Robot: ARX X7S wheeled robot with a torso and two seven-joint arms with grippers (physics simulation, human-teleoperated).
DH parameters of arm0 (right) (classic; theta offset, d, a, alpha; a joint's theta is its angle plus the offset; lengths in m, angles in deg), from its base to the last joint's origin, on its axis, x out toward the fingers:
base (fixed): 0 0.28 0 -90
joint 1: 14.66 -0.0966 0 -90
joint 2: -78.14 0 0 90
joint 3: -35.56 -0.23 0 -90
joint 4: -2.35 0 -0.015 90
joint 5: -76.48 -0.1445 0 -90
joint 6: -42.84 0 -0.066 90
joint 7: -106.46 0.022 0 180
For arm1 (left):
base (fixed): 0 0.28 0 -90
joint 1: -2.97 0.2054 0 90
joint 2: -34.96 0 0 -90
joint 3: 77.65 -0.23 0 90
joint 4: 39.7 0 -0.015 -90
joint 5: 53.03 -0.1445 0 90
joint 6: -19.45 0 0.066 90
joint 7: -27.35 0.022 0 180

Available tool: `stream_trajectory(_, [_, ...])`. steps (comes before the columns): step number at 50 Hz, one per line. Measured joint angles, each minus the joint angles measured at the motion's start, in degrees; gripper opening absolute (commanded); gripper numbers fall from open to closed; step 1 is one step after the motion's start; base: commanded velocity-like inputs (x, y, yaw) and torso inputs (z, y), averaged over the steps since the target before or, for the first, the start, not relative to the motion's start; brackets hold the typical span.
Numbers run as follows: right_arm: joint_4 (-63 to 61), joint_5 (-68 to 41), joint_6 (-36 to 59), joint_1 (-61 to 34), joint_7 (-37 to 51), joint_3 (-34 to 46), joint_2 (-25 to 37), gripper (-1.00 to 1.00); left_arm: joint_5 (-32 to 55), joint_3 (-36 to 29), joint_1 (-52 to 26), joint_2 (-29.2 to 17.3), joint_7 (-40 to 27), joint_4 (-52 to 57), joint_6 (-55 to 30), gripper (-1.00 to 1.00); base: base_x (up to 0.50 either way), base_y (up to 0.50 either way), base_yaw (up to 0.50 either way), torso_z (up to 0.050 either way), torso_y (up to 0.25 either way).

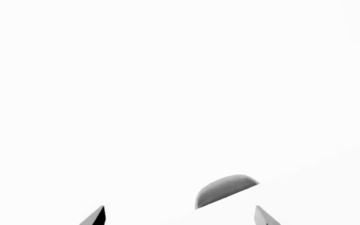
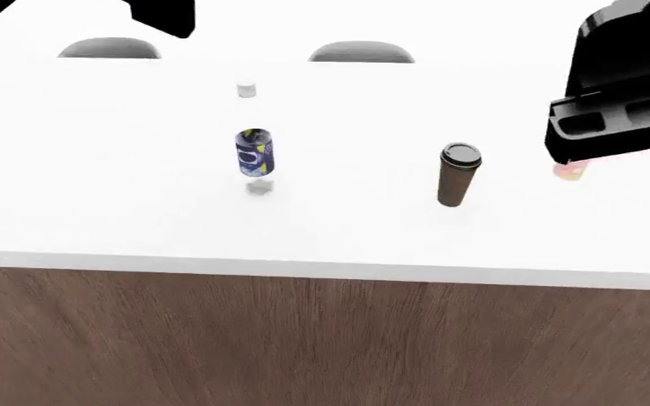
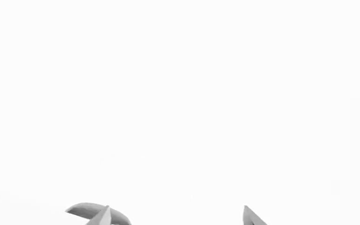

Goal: Move the drinks to the dining counter.

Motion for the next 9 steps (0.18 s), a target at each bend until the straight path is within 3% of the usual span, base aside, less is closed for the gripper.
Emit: stream_trajectory(9, [0.4, -4.9, 2.1, -4.4, 0.4, -2.4, 4.2, 1.0, 11.1, -2.4, -4.8, -6.2, -7.5, 0.1, 3.1, 1.0, 0.0, 0.0, 0.0, 0.0, 0.0])
